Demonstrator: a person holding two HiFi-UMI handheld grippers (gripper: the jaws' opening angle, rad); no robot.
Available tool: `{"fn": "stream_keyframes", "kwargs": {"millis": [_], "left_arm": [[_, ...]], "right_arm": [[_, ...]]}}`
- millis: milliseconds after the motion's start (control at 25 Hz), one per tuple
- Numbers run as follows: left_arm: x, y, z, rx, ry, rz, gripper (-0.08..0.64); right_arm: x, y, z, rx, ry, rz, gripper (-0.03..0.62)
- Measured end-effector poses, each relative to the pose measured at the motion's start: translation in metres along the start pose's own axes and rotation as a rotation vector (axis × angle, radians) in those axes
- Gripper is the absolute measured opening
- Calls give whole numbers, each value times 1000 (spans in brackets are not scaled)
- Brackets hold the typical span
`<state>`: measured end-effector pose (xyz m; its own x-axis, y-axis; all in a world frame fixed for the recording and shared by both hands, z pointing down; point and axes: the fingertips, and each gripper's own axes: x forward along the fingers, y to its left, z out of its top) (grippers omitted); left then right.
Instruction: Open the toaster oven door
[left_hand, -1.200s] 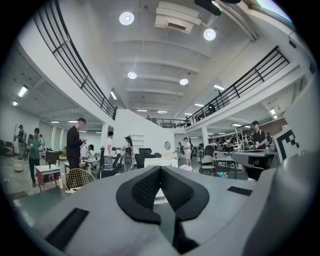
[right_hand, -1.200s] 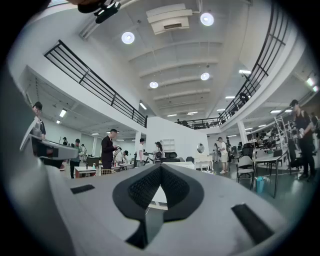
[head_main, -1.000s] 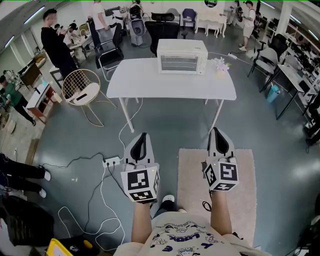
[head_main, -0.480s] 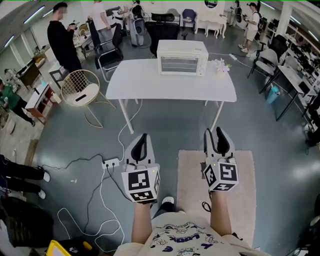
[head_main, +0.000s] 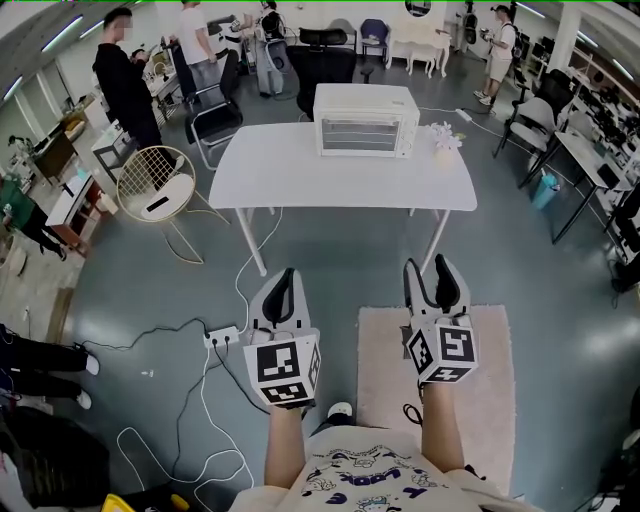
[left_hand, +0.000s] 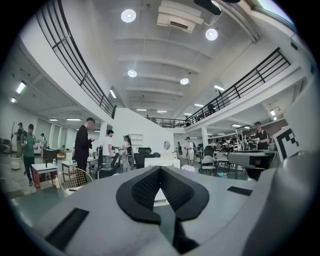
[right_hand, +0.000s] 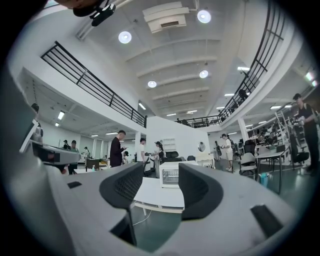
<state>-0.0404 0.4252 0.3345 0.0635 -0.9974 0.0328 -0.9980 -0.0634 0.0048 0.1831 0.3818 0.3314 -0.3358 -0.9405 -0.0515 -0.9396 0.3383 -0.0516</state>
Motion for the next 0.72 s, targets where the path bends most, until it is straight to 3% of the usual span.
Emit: {"fn": "stream_keyframes", "kwargs": {"millis": [720], "left_arm": [[69,19,-22,-6,49,-30,5]], "right_arm": [[63,-6,-24,11,49,-22,222]]}}
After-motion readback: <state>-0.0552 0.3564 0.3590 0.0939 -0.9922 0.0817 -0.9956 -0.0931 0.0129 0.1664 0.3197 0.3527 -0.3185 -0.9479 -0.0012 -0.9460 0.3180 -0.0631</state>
